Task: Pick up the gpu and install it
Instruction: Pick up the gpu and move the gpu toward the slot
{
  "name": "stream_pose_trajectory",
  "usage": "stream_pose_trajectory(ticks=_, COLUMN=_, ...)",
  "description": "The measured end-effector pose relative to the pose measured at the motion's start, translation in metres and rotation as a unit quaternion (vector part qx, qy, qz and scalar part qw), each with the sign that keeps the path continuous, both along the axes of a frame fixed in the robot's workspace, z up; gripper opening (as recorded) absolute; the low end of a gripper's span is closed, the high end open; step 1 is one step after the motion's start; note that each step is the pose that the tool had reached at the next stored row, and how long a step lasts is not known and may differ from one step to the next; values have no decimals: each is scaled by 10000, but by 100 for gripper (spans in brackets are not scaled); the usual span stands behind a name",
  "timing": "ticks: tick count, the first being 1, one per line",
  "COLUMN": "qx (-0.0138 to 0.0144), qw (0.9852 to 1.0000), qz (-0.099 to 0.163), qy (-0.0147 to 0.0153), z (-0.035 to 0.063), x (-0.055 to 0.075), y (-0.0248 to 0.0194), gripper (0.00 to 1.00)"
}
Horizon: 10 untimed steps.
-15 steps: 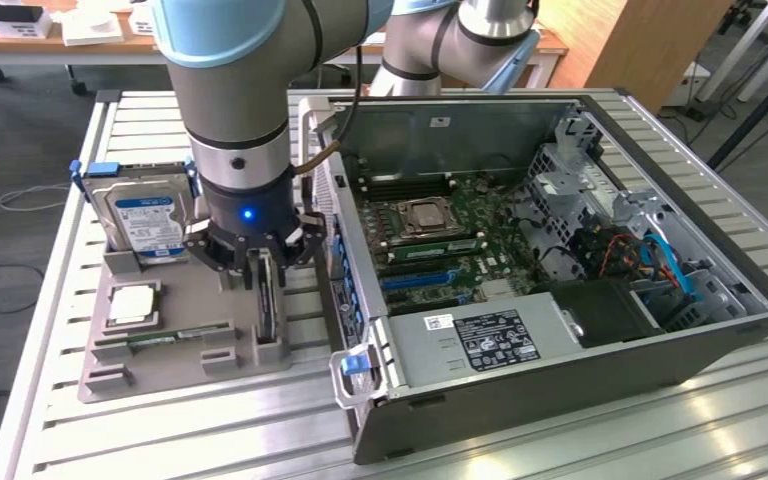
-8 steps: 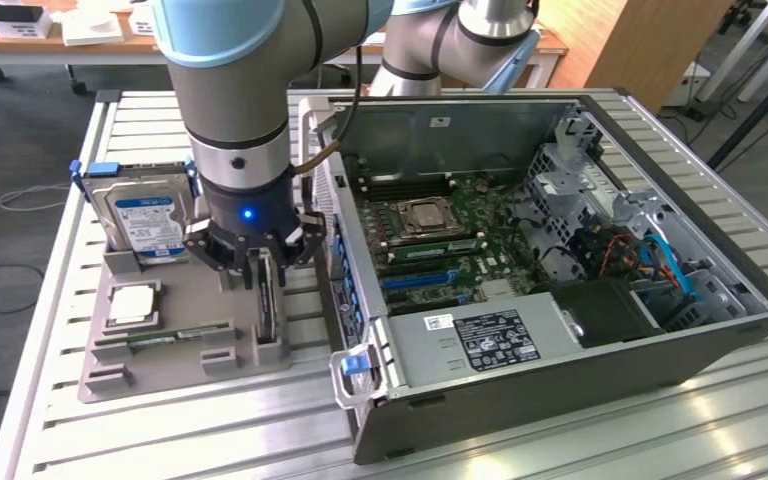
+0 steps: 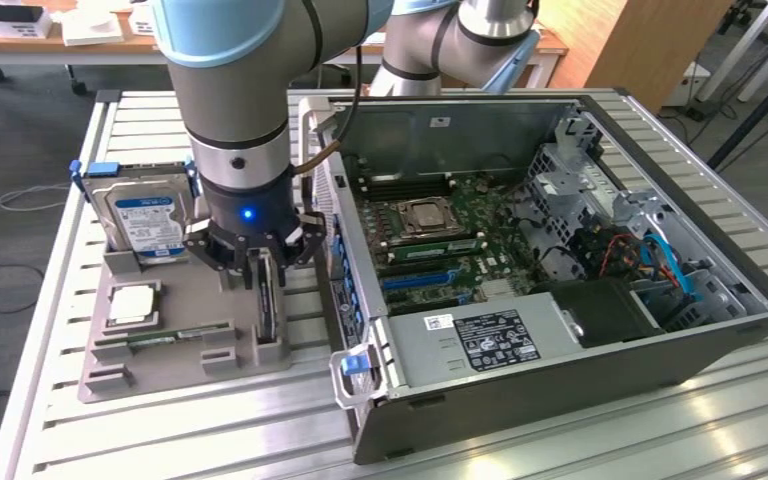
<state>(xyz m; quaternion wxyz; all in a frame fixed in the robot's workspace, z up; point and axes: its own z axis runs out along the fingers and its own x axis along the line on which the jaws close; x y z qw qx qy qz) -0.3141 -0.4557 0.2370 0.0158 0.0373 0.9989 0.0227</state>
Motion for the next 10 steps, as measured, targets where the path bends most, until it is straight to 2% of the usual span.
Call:
stream_pose_trajectory(ticks=3, qx=0, qw=10000, qz=0, qy=0, z=0, x=-1, y=0, gripper=41)
stream_pose_trajectory(ticks=5, qx=0, qw=10000, qz=0, qy=0, z=0, x=-1, y=0, gripper=29)
stream_pose_trajectory(ticks=10, qx=0, qw=10000, qz=0, qy=0, z=0, x=-1, y=0, gripper=28)
